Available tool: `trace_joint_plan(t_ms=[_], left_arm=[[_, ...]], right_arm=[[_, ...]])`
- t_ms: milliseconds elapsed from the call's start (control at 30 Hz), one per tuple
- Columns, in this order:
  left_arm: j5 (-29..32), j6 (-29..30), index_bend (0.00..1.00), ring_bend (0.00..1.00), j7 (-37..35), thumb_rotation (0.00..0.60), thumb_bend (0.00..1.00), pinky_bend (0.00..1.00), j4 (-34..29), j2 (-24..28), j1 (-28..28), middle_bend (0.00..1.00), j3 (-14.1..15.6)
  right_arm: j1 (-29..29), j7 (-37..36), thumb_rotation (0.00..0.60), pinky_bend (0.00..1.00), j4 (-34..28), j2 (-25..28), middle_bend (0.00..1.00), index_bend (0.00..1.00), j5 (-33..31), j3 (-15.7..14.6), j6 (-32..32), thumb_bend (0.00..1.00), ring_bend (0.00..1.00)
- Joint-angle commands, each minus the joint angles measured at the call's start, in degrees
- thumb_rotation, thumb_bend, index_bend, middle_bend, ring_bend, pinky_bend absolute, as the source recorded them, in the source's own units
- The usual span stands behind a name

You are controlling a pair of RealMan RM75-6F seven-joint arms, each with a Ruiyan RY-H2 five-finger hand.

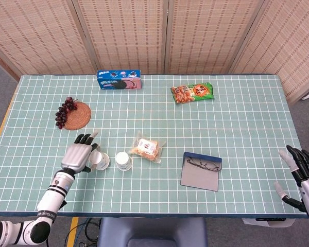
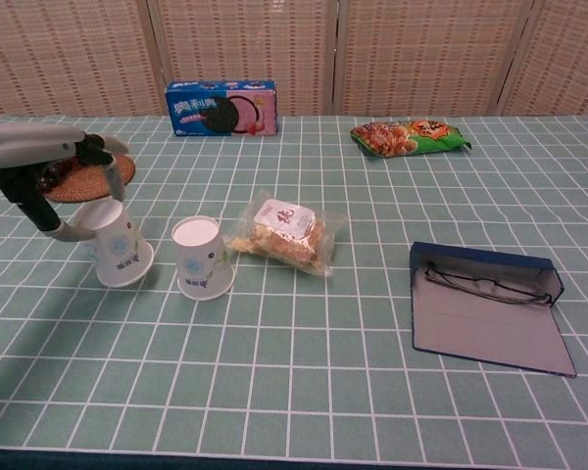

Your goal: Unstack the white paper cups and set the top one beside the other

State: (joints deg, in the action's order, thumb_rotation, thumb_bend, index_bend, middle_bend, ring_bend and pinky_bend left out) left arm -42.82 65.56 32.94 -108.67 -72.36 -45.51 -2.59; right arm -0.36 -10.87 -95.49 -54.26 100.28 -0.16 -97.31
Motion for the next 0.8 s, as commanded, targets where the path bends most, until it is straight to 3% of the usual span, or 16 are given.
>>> trace_joint_plan(t_ms=[33, 800], left_arm=[[-0.70, -0.89, 0.44, 0.00, -1.12, 0.600, 0.29, 0.00, 1.31, -0.56, 0.63, 0.00, 0.13], [-3.33, -6.29, 0.42, 0.00, -6.05, 0.600, 0.30, 0.00, 8.61, -3.29, 2.32, 0.00, -0.82]], right_arm=[[-0.09, 0.19, 0.600, 0.00, -0.01, -0.07, 0.00, 0.05, 0.08, -0.07, -0.08, 0.34, 0.00], [-0.26, -0.46, 0.600, 0.00, -0.03, 0.25, 0.00, 0.05, -0.50, 0.13, -0.29, 0.34, 0.00]])
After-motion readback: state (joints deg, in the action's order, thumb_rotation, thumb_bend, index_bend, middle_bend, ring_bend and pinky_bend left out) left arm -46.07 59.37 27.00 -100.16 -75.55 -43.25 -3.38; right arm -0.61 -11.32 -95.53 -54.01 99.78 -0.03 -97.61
